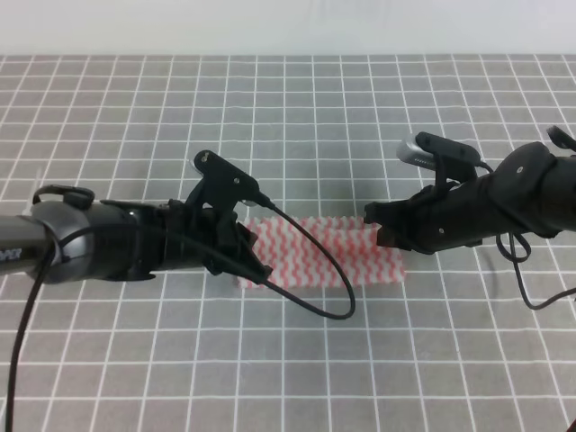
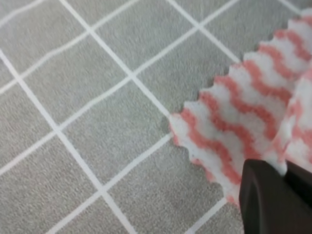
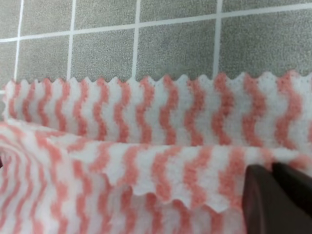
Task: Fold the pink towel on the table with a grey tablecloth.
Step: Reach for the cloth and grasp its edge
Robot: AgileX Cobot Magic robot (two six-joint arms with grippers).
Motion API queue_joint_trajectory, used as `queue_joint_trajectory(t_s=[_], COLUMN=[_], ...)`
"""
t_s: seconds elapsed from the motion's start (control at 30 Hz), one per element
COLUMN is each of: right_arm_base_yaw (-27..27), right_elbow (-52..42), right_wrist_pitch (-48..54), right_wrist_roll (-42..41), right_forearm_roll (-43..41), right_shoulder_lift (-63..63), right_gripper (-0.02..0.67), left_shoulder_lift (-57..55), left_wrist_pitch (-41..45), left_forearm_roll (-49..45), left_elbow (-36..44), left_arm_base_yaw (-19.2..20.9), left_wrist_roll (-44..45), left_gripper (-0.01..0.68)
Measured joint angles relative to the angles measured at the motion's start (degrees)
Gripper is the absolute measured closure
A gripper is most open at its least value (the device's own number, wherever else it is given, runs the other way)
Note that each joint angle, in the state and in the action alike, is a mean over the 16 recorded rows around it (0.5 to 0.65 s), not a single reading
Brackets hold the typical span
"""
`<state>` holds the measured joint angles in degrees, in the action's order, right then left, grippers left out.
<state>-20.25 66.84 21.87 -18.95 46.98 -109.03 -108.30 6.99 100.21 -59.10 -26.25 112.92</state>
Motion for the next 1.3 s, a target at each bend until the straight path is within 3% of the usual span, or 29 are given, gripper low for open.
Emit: queue_joint_trajectory(t_s=[0.33,0.9,1.13,1.3], right_arm_base_yaw=[0.0,0.0,0.0,0.0], right_elbow=[0.0,0.0,0.0,0.0], right_wrist_pitch=[-0.3,-0.2,-0.1,-0.1], right_wrist_roll=[-0.6,-1.0,-1.0,-1.0], right_forearm_roll=[0.0,0.0,0.0,0.0], right_shoulder_lift=[0.0,-0.1,-0.1,0.0], right_gripper=[0.664,0.664,0.664,0.664], left_shoulder_lift=[-0.5,-0.3,1.5,2.9], left_wrist_pitch=[-0.1,-0.4,-0.8,0.9], left_forearm_roll=[0.0,0.0,0.0,0.0], left_elbow=[0.0,-1.3,-3.5,-4.7], left_arm_base_yaw=[0.0,0.0,0.0,0.0], left_wrist_roll=[2.4,4.0,4.0,3.7], left_gripper=[0.662,0.342,0.31,0.36])
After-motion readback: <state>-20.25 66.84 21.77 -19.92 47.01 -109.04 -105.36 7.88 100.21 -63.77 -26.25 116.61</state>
